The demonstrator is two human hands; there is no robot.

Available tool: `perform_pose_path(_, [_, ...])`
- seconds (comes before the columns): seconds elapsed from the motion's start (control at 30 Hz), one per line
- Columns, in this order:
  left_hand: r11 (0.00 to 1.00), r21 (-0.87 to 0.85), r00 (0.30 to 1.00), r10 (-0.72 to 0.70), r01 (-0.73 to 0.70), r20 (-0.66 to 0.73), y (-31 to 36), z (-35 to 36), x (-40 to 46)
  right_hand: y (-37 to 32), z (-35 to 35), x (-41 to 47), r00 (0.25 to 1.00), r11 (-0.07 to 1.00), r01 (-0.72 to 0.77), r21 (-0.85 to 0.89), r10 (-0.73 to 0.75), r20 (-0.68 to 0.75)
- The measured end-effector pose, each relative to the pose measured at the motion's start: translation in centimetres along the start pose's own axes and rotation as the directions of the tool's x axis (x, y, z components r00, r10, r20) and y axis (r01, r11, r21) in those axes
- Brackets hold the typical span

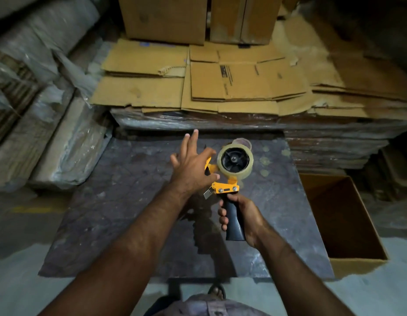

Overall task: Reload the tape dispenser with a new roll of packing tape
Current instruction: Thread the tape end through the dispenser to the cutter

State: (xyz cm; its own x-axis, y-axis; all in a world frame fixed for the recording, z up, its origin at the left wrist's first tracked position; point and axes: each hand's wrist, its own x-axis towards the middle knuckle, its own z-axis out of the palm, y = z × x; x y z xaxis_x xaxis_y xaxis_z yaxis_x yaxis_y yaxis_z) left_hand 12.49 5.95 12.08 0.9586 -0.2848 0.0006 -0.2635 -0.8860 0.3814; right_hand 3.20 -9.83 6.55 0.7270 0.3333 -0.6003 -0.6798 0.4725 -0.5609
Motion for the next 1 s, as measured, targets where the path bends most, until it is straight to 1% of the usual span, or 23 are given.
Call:
perform_pose_path(0.1, [0.995, 0.095, 0.999, 0.034, -0.036, 0.025, -0.2, -2.1, 0.9, -0.6, 2.3, -0.7, 0.999, 0.999, 0.031, -0.025, -0.031, 0.007])
perform_pose_path(0.17, [0.992, 0.112, 0.999, 0.052, -0.052, 0.002, -0.3, -3.5, 1.3, -0.9, 3.9, -0.9, 0.999, 0.998, 0.054, -0.03, -0.054, -0.007])
perform_pose_path(0.27, [0.994, 0.075, 0.99, 0.088, -0.08, -0.113, -0.6, -5.7, 1.1, -1.3, 6.3, -1.3, 0.995, 0.995, 0.095, -0.032, -0.095, -0.01])
perform_pose_path(0.33, [0.989, 0.077, 0.973, 0.141, -0.129, -0.181, -1.1, -6.9, 0.8, -1.4, 7.7, -1.6, 0.992, 0.991, 0.127, -0.033, -0.127, -0.003])
perform_pose_path(0.47, [0.973, 0.076, 0.939, 0.228, -0.216, -0.258, -2.3, -9.2, -0.3, -1.2, 10.7, -2.4, 0.983, 0.983, 0.183, -0.012, -0.183, 0.021])
perform_pose_path(0.57, [0.964, 0.036, 0.914, 0.261, -0.263, -0.31, -3.0, -10.5, -1.3, -0.9, 12.9, -3.3, 0.974, 0.974, 0.226, -0.004, -0.226, 0.019])
perform_pose_path(0.63, [0.948, -0.006, 0.884, 0.296, -0.32, -0.361, -3.6, -11.1, -1.7, -0.4, 14.2, -3.8, 0.967, 0.967, 0.254, 0.002, -0.254, 0.004])
perform_pose_path(0.73, [0.903, -0.065, 0.828, 0.358, -0.424, -0.432, -4.7, -11.6, -2.1, 0.5, 15.7, -4.4, 0.958, 0.957, 0.286, 0.042, -0.284, -0.047])
perform_pose_path(0.8, [0.874, -0.07, 0.798, 0.404, -0.481, -0.447, -5.3, -11.4, -2.6, 0.8, 16.3, -4.8, 0.947, 0.947, 0.314, 0.065, -0.307, -0.096])
perform_pose_path(0.87, [0.864, -0.077, 0.792, 0.416, -0.497, -0.447, -5.6, -11.1, -3.4, 0.9, 16.4, -5.4, 0.941, 0.945, 0.321, 0.059, -0.311, -0.134])
perform_pose_path(1.0, [0.861, -0.161, 0.812, 0.371, -0.483, -0.451, -6.1, -10.8, -4.3, 1.4, 16.6, -6.2, 0.938, 0.946, 0.321, 0.051, -0.31, -0.157])
